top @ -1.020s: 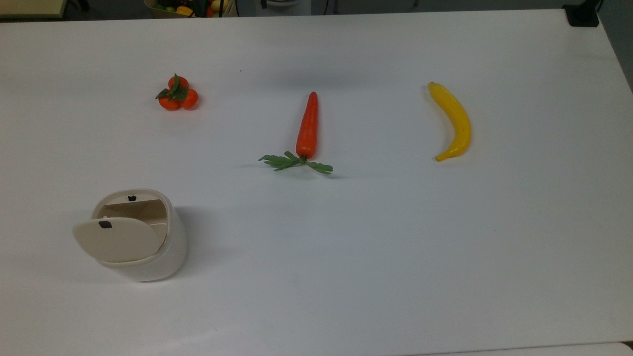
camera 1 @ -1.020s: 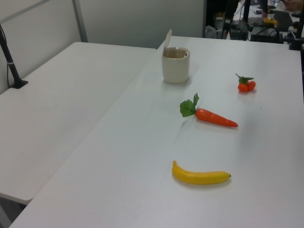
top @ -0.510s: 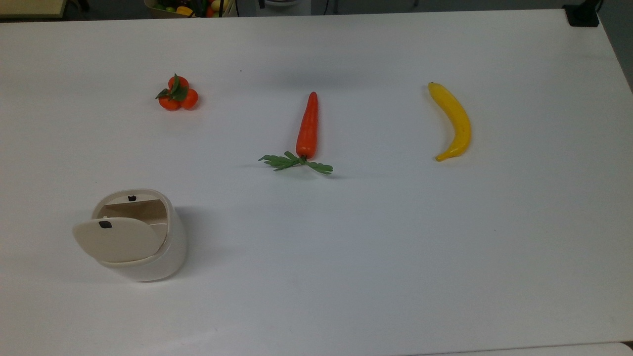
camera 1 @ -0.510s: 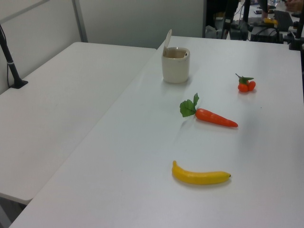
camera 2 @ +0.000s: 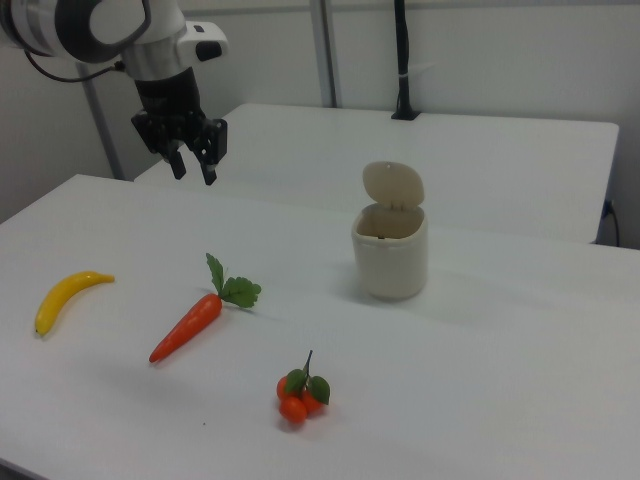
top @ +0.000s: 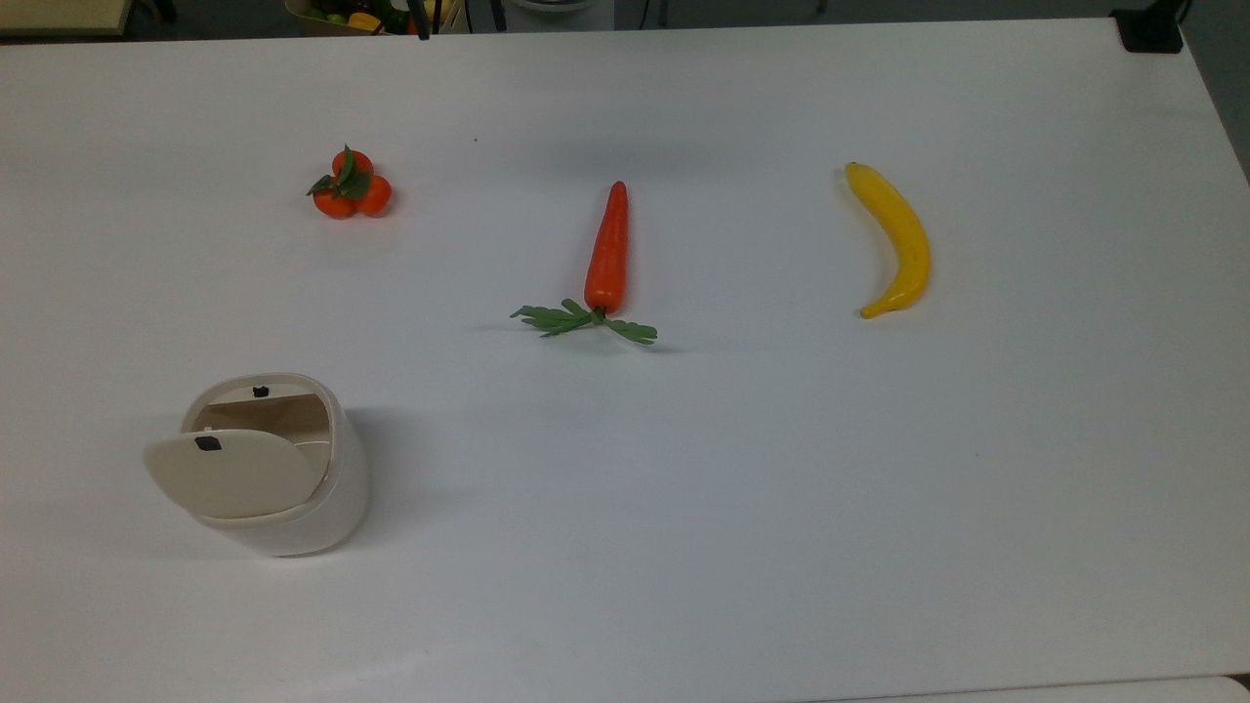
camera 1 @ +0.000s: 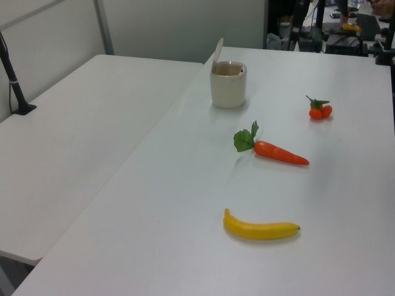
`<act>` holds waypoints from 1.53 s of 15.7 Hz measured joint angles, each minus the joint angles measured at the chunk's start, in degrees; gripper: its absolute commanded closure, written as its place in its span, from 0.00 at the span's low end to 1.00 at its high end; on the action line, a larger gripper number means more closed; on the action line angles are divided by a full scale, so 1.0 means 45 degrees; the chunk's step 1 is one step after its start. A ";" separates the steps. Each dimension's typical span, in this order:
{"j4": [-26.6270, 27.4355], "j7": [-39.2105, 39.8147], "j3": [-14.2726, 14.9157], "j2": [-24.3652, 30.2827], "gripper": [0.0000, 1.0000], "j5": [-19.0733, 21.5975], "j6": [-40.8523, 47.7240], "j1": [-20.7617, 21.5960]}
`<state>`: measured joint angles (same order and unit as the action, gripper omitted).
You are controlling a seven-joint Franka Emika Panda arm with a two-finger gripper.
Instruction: Close garbage bin
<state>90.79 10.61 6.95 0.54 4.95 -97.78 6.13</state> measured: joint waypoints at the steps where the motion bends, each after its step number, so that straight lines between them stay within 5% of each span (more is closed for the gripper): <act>1: 0.0000 0.0005 -0.0007 0.0000 1.00 0.0000 0.0000 0.0000; 13: 0.0012 0.0009 -0.0044 -0.0234 1.00 0.0431 -0.0277 0.0017; 24: -0.0042 -0.0843 -0.0013 -0.1868 1.00 0.0436 -0.6171 -0.0130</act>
<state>90.60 6.82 6.89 -7.86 6.91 -125.55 5.54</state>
